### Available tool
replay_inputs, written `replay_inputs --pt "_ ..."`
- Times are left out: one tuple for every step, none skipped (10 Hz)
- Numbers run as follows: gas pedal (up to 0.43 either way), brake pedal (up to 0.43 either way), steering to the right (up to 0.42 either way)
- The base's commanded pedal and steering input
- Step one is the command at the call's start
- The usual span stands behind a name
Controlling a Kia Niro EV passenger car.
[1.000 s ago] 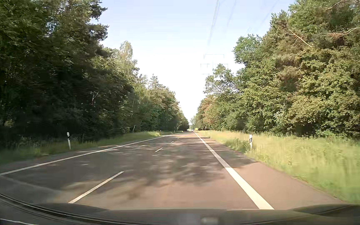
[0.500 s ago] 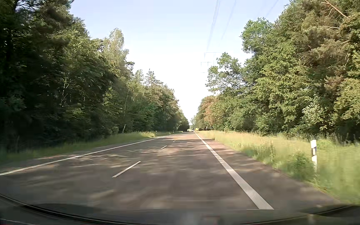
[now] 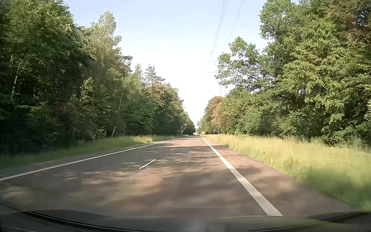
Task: Follow the waypoints while adhering to traffic rules and regulations
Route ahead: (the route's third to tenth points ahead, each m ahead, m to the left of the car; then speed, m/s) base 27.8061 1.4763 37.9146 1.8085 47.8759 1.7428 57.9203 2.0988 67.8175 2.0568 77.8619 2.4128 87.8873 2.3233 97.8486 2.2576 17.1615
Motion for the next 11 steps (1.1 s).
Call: replay_inputs --pt "0.138 0.03 0.0" --pt "0.138 0.03 0.0" --pt "0.138 0.03 0.0" --pt "0.138 0.03 0.0" --pt "0.138 0.03 0.0" --pt "0.138 0.03 0.0" --pt "0.138 0.03 0.0" --pt "0.138 0.024 0.0" --pt "0.138 0.024 0.0" --pt "0.138 0.03 0.0" --pt "0.138 0.03 0.0"
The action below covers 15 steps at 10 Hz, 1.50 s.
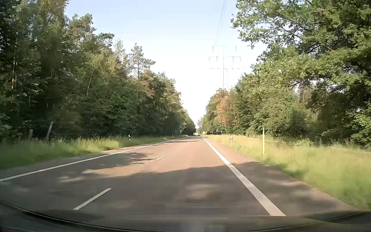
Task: Follow the waypoints while adhering to traffic rules and regulations
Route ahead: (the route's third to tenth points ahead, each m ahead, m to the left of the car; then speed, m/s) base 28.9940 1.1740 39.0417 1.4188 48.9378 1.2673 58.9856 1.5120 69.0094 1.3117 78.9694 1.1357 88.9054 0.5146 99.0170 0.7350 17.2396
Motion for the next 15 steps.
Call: replay_inputs --pt "0.138 0.03 0.0" --pt "0.138 0.03 0.0" --pt "0.138 0.03 0.0" --pt "0.138 0.03 0.0" --pt "0.138 0.03 0.0" --pt "0.138 0.03 0.0" --pt "0.138 0.03 0.0" --pt "0.138 0.03 0.0" --pt "0.138 0.03 0.0" --pt "0.138 0.03 0.0" --pt "0.138 0.03 0.0" --pt "0.138 0.03 0.0" --pt "0.138 0.024 0.0" --pt "0.138 0.024 0.0" --pt "0.138 0.03 0.0"
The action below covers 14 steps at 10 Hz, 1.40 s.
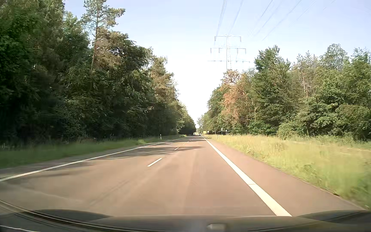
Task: Follow the waypoints while adhering to traffic rules and regulations
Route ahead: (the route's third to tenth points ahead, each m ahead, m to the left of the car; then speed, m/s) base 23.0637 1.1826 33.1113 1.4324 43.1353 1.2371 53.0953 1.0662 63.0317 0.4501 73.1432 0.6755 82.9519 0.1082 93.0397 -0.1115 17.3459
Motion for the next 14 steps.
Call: replay_inputs --pt "0.138 0.03 0.0" --pt "0.138 0.03 0.0" --pt "0.138 0.03 0.0" --pt "0.138 0.03 0.0" --pt "0.138 0.03 0.0" --pt "0.138 0.03 0.0" --pt "0.138 0.03 0.0" --pt "0.138 0.03 0.001" --pt "0.138 0.03 0.001" --pt "0.138 0.03 0.001" --pt "0.138 0.03 0.001" --pt "0.138 0.03 0.001" --pt "0.138 0.03 0.001" --pt "0.138 0.03 0.002"
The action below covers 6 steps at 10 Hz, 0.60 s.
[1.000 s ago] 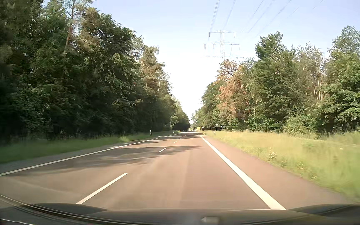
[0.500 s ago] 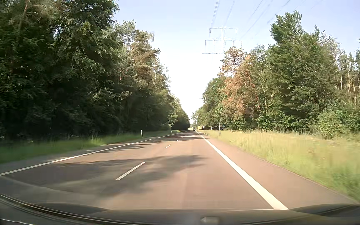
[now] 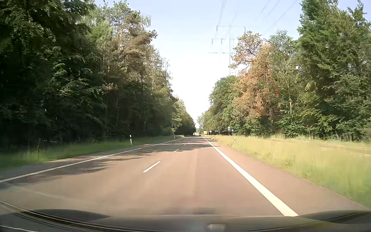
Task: Follow the waypoints while adhering to traffic rules and regulations
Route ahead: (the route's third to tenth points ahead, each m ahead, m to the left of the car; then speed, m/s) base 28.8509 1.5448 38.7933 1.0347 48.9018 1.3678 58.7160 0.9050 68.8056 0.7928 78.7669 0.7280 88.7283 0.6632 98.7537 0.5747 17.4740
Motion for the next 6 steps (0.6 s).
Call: replay_inputs --pt "0.138 0.03 0.002" --pt "0.138 0.03 0.002" --pt "0.138 0.03 0.002" --pt "0.138 0.03 0.002" --pt "0.138 0.03 0.002" --pt "0.138 0.03 0.002"
